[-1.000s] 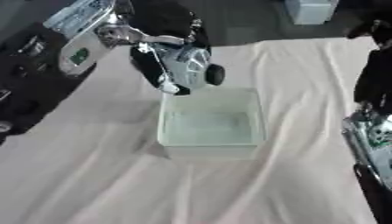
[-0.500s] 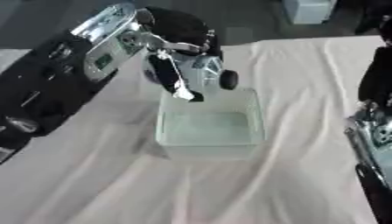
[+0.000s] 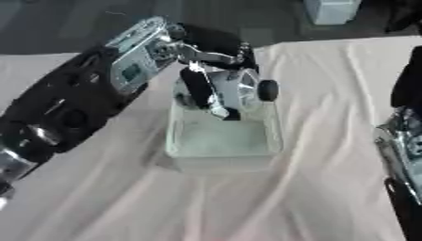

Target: Pick up objects on the table and place them in the box.

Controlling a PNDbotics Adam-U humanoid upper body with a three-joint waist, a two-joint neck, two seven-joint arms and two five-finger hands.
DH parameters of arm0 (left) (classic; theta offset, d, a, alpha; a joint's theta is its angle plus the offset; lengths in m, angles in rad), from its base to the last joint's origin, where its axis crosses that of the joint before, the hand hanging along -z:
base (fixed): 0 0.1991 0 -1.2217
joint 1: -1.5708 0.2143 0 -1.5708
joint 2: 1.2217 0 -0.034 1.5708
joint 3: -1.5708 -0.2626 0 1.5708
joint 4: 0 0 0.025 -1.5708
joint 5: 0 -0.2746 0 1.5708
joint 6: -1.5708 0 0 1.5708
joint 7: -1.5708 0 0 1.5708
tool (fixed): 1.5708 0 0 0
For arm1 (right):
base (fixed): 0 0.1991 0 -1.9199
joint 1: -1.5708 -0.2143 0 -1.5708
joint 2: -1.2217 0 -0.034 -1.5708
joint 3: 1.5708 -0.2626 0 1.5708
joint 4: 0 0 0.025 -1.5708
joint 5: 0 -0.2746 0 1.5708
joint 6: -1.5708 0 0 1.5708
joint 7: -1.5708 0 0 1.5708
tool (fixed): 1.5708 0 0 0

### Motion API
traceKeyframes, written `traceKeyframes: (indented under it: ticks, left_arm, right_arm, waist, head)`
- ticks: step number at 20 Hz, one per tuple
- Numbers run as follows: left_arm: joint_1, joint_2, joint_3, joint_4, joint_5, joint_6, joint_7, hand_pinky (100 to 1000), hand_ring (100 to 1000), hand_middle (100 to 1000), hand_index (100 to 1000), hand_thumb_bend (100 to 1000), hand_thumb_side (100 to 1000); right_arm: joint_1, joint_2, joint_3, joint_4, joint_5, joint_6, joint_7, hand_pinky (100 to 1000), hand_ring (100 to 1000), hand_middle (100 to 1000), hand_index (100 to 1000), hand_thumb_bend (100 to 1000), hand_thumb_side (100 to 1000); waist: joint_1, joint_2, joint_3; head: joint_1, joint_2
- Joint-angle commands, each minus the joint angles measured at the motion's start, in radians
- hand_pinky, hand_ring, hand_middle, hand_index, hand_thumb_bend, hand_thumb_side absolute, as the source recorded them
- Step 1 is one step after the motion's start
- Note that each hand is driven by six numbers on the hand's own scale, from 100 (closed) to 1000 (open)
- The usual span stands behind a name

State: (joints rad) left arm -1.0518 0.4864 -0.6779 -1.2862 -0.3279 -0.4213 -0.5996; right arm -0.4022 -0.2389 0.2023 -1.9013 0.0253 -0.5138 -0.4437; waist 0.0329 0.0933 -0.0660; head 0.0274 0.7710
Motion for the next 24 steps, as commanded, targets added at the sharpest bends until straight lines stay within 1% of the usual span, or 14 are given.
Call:
traceKeyframes:
  ticks: [1,2,5,7,9,11,13,15,16,17,18,19,20,24]
  left_arm:
    - [-0.018,0.023,0.007,-0.014,0.015,0.025,-0.068,522,664,739,772,100,717]
    - [-0.018,0.027,0.008,-0.015,0.009,0.031,-0.088,654,755,811,822,100,794]
    - [-0.013,0.040,0.018,-0.018,-0.004,0.042,-0.134,678,770,824,831,100,872]
    - [-0.009,0.048,0.026,-0.020,-0.002,0.046,-0.143,698,777,828,835,100,891]
    - [-0.005,0.056,0.030,-0.022,-0.004,0.047,-0.149,718,791,837,841,162,917]
    - [-0.001,0.064,0.033,-0.023,-0.006,0.047,-0.154,734,806,844,846,198,930]
    - [0.002,0.071,0.037,-0.027,-0.009,0.047,-0.156,800,857,868,860,271,951]
    - [0.005,0.077,0.039,-0.030,-0.020,0.051,-0.163,903,916,913,893,351,1000]
    - [0.006,0.079,0.039,-0.030,-0.028,0.055,-0.173,997,960,954,923,312,1000]
    - [0.007,0.080,0.039,-0.030,-0.038,0.057,-0.186,1000,993,981,946,388,1000]
    - [0.008,0.081,0.038,-0.030,-0.048,0.056,-0.204,1000,1000,1000,972,500,1000]
    - [0.009,0.081,0.037,-0.030,-0.058,0.054,-0.225,1000,1000,1000,966,479,1000]
    - [0.010,0.081,0.038,-0.029,-0.066,0.051,-0.243,1000,1000,1000,1000,620,1000]
    - [0.013,0.082,0.047,-0.024,-0.108,0.057,-0.299,1000,1000,1000,1000,713,1000]
  right_arm:
    - [-0.017,-0.004,-0.001,-0.025,-0.005,0.001,0.005,380,529,572,632,100,1000]
    - [-0.016,-0.004,-0.001,-0.025,-0.006,0.002,0.005,380,529,572,632,100,1000]
    - [-0.014,-0.007,-0.002,-0.022,-0.006,0.003,0.005,380,529,572,632,100,1000]
    - [-0.013,-0.007,-0.001,-0.020,-0.008,0.003,0.005,380,529,572,632,100,1000]
    - [-0.012,-0.008,-0.001,-0.019,-0.009,0.004,0.005,380,530,573,632,100,1000]
    - [-0.011,-0.009,-0.001,-0.017,-0.009,0.004,0.005,380,530,572,632,100,1000]
    - [-0.011,-0.010,-0.002,-0.017,-0.009,0.004,0.005,380,530,573,632,100,1000]
    - [-0.010,-0.010,-0.002,-0.016,-0.008,0.004,0.005,380,530,573,632,100,1000]
    - [-0.010,-0.010,-0.002,-0.016,-0.008,0.004,0.005,380,530,573,632,100,1000]
    - [-0.010,-0.010,-0.002,-0.016,-0.008,0.004,0.005,380,530,573,632,100,1000]
    - [-0.010,-0.010,-0.002,-0.016,-0.008,0.004,0.005,380,530,573,632,100,1000]
    - [-0.010,-0.010,-0.002,-0.015,-0.007,0.004,0.005,380,530,573,632,100,1000]
    - [-0.010,-0.010,-0.002,-0.015,-0.007,0.004,0.005,380,530,573,632,100,1000]
    - [-0.008,-0.010,-0.003,-0.015,-0.006,0.004,0.004,380,530,573,633,100,1000]
  waist:
    - [0.000,-0.012,0.002]
    - [0.000,-0.012,0.003]
    - [0.000,-0.014,0.008]
    - [0.001,-0.015,0.011]
    - [0.000,-0.016,0.014]
    - [0.000,-0.017,0.017]
    - [-0.001,-0.018,0.020]
    - [-0.002,-0.018,0.022]
    - [-0.002,-0.018,0.022]
    - [-0.002,-0.018,0.022]
    - [-0.002,-0.018,0.022]
    - [-0.002,-0.018,0.022]
    - [-0.001,-0.017,0.022]
    - [0.000,-0.017,0.021]
  head:
    - [0.006,-0.001]
    - [0.005,-0.001]
    - [0.003,-0.001]
    - [0.004,-0.001]
    - [0.004,-0.001]
    - [0.003,-0.001]
    - [0.002,-0.001]
    - [0.001,-0.001]
    - [0.002,-0.001]
    - [0.002,-0.001]
    - [0.002,-0.001]
    - [0.002,-0.001]
    - [0.003,-0.001]
    - [0.003,-0.001]
